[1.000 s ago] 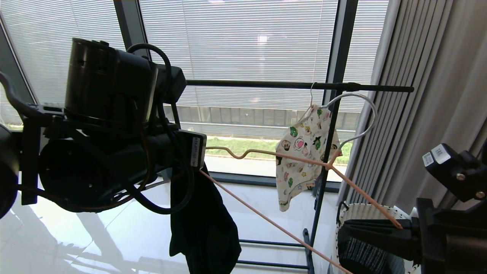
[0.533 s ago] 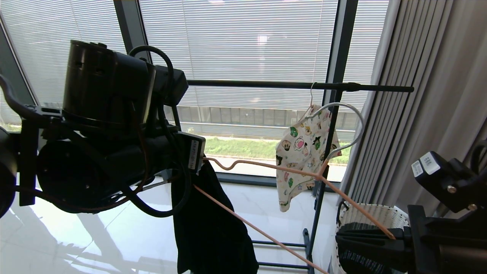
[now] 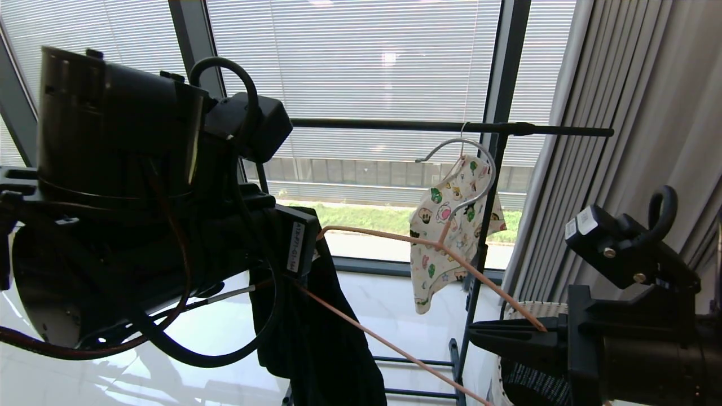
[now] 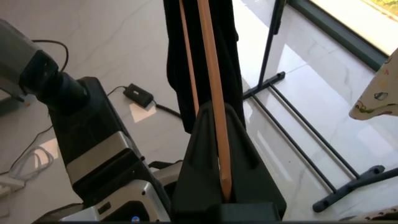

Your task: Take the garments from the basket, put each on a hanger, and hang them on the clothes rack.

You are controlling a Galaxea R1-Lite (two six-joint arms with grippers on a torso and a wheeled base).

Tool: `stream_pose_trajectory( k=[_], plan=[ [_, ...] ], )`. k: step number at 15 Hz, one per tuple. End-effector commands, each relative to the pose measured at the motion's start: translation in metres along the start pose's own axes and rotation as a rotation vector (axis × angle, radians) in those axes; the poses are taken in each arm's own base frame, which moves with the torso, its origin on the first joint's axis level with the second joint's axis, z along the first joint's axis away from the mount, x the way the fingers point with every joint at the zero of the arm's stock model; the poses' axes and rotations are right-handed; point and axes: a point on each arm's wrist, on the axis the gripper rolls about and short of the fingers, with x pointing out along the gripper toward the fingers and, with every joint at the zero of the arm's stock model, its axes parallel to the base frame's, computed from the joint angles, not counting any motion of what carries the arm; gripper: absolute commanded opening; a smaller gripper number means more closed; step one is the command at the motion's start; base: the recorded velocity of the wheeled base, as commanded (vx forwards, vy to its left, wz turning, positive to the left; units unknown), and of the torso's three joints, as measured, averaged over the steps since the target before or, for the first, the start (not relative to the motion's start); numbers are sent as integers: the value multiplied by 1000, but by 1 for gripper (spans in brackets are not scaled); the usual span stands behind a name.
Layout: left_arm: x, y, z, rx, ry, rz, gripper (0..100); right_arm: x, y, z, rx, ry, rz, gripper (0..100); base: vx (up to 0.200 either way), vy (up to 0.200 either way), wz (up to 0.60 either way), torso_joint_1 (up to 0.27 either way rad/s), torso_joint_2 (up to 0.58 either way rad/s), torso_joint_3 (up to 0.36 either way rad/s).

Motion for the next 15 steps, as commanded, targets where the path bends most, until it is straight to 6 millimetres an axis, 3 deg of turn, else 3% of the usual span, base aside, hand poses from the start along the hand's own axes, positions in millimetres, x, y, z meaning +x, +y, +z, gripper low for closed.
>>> stream_pose_trajectory(
  k=[1,15],
  plan=[
    [-3,-3,2,-1,-21,-32,0,11,3,-2,-3,32,15,0,0,0,0,0,0,0],
    [-18,-29,11,7,-114,-215,0,61,18,7,-18,10,82,0,0,0,0,0,0,0]
  ],
)
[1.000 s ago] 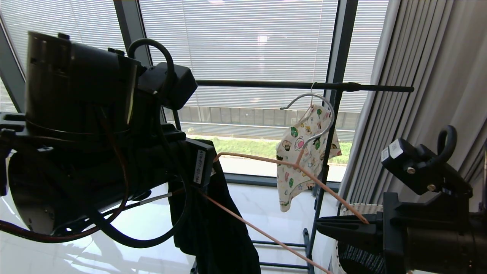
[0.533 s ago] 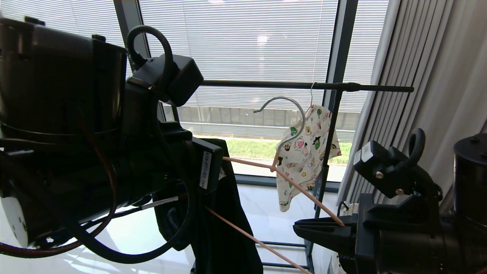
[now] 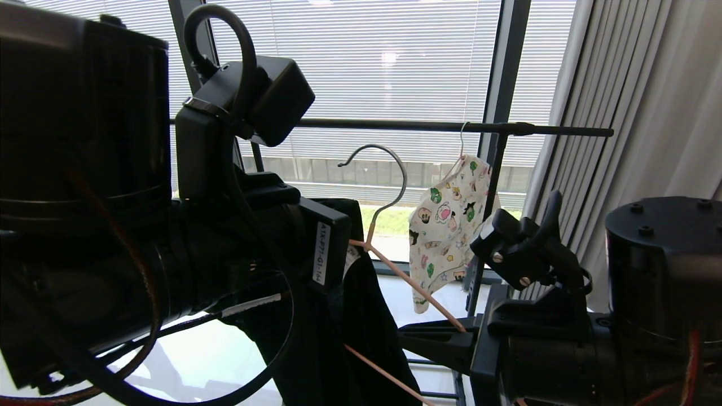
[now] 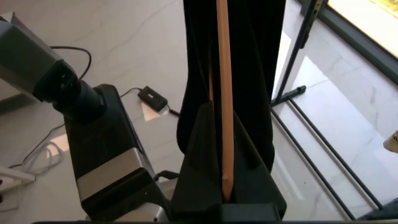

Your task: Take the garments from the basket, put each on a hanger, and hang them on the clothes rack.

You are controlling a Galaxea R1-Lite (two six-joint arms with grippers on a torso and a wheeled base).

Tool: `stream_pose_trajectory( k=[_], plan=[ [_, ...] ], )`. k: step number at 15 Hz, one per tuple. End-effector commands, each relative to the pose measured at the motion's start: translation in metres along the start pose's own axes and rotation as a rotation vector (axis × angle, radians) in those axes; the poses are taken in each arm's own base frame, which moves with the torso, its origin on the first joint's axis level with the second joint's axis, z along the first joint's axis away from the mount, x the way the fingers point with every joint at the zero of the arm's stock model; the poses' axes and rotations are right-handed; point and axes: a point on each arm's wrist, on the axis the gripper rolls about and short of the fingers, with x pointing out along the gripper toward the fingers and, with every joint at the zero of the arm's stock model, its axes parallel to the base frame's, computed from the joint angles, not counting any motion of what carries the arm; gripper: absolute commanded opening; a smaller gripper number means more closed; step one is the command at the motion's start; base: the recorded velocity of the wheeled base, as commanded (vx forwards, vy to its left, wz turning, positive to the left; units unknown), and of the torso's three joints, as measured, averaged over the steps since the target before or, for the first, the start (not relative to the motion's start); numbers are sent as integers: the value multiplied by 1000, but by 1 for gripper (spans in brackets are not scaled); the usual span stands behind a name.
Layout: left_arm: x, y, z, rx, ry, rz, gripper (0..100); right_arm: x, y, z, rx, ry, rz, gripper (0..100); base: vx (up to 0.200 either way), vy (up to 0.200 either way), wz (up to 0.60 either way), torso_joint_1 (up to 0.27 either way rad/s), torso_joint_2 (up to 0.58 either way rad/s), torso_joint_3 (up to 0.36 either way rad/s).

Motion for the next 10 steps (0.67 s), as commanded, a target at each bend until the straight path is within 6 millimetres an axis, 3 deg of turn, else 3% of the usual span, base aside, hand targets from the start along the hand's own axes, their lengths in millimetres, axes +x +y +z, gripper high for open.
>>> stream_pose_trajectory(
  k=[1,10],
  plan=[
    [2,-3,-1,4,5,-7,0,10,-1,0,19,14,-7,0,0,0,0,0,0,0],
    [-5,-1,-3,31,-13,-6,0,17,-7,4,178,-83,-230,0,0,0,0,0,0,0]
  ],
)
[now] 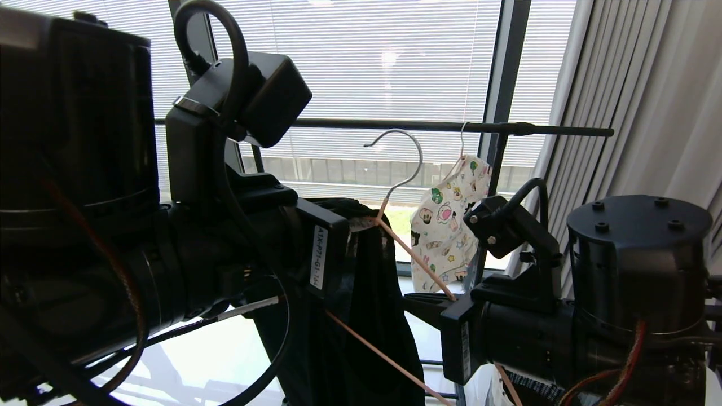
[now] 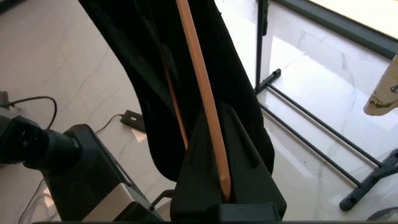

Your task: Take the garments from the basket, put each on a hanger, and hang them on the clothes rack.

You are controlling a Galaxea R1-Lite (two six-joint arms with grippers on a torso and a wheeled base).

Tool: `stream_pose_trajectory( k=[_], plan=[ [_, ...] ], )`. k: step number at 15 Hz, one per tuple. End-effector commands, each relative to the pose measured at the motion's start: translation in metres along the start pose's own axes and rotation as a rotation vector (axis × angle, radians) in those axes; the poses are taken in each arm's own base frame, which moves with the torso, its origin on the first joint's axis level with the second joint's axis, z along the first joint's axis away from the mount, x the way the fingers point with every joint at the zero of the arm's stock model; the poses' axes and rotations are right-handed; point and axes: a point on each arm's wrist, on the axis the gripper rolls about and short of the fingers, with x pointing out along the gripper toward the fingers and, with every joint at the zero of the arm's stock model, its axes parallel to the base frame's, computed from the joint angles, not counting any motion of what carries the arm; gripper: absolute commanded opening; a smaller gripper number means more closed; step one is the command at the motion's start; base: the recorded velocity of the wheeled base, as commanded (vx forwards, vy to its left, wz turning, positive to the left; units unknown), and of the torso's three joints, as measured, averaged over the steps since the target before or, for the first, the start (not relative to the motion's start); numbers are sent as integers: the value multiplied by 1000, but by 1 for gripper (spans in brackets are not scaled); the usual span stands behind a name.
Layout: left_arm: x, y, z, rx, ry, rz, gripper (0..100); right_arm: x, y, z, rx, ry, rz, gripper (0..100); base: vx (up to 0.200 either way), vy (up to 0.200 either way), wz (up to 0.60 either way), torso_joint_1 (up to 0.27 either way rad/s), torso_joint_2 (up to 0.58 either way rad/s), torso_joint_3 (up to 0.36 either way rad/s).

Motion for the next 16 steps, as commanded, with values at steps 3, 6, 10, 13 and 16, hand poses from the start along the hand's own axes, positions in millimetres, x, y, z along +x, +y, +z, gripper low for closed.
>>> stream_pose_trajectory(
  k=[3,6,10,13,16],
  plan=[
    [1,1,-16,120,-18,8,0,2,0,1,23,-33,-35,0,0,0,0,0,0,0],
    [2,1,-20,120,-53,11,100,1,-1,2,12,-52,-67,0,0,0,0,0,0,0],
    [-14,20,-12,91,-98,73,100,-5,-16,4,-147,-108,-101,0,0,0,0,0,0,0],
    [-30,37,-27,81,-84,120,100,-17,-28,-1,-209,-134,-94,0,0,0,0,0,0,0],
    [-47,40,-40,115,-95,-5,100,-44,-37,-2,-345,-134,-13,0,0,0,0,0,0,0]
  ],
)
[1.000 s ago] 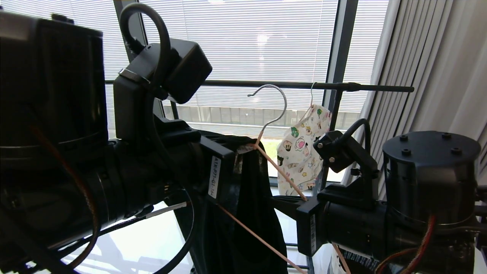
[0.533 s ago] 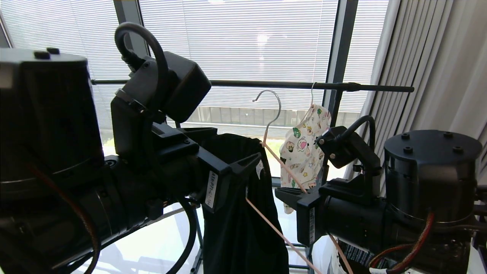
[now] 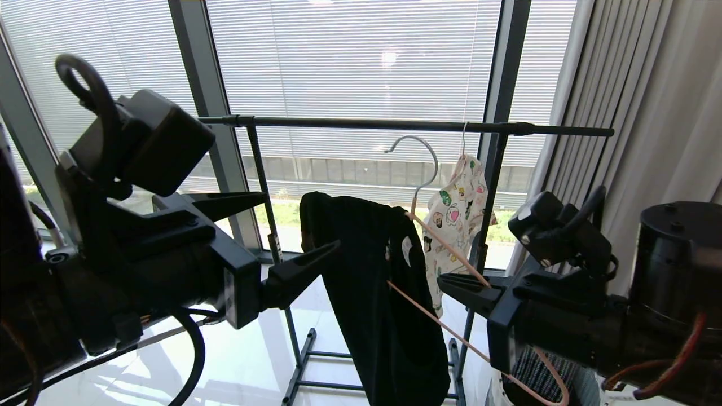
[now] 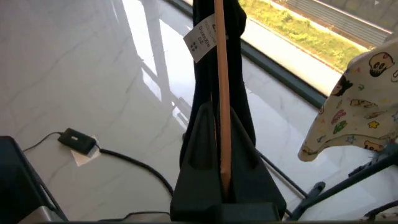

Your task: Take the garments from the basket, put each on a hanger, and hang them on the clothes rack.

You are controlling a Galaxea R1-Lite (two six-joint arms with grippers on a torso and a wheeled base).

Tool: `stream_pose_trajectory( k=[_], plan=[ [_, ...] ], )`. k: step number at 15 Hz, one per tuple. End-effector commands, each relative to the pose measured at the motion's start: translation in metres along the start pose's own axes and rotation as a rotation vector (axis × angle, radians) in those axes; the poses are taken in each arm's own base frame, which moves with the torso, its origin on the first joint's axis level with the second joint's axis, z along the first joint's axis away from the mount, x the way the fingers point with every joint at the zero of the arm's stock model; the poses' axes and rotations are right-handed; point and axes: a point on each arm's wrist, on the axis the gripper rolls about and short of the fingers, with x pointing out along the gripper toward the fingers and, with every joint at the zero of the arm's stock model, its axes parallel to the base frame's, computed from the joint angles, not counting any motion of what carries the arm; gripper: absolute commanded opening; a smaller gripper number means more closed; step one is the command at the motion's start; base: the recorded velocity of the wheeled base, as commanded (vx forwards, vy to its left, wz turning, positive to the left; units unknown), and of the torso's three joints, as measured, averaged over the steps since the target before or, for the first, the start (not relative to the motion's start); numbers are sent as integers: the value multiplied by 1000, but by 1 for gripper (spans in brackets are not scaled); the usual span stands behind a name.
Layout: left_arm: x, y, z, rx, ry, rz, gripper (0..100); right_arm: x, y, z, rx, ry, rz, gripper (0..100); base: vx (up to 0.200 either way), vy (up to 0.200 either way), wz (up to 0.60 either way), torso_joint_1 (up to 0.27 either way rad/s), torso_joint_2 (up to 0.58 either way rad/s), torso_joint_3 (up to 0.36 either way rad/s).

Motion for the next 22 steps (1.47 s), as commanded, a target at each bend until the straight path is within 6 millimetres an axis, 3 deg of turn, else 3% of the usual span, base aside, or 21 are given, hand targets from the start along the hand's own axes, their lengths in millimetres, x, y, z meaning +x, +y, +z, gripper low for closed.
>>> stream_pose_trajectory(
  k=[1,5,7,11,20,21,22],
  plan=[
    [-18,3,-10,29,-16,-39,100,-33,-5,-3,-67,1,50,0,0,0,0,0,0,0],
    [-20,-7,-36,172,25,-194,100,-63,-1,-21,-199,106,220,0,0,0,0,0,0,0],
    [-22,-20,-48,238,29,-325,100,-64,1,-30,-242,129,253,0,0,0,0,0,0,0],
    [-16,-32,-56,255,65,-396,100,-64,13,-35,-289,140,312,0,0,0,0,0,0,0],
    [-3,-46,-77,265,168,-467,100,-59,34,-21,-327,93,374,0,0,0,0,0,0,0],
    [-3,-46,-76,265,167,-466,0,-59,36,-21,-330,93,379,0,0,0,0,0,0,0],
    [-3,-46,-76,265,165,-466,0,-59,37,-22,-331,92,382,0,0,0,0,0,0,0]
  ],
)
